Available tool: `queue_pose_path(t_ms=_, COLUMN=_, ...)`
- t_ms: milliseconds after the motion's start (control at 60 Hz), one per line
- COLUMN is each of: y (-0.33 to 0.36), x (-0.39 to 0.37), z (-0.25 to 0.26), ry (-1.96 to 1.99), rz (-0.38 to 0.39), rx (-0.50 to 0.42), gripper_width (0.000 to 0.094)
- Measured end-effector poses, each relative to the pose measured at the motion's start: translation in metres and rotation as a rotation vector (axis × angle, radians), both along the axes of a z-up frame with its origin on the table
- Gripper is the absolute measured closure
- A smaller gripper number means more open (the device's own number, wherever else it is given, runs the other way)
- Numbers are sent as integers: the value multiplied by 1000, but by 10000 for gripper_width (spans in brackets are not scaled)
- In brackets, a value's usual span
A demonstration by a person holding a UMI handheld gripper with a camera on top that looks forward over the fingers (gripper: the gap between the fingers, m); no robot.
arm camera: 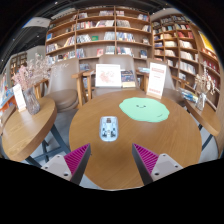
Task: Arrange mouse
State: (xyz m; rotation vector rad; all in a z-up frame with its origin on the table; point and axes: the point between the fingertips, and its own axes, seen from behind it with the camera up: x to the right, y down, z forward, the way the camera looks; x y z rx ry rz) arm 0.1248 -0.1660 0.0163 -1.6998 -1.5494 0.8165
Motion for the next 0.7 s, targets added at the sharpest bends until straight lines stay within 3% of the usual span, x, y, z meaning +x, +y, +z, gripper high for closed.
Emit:
queue_pose_path(t_ms=483, y=-1, x=-104, z=-26, ry=-55, rz=-17, rx=-47, gripper_width=86)
queue_pose_path(t_ms=700, y=2, x=-113, z=-30, ry=-63, rz=-6, rx=-6, gripper_width=87)
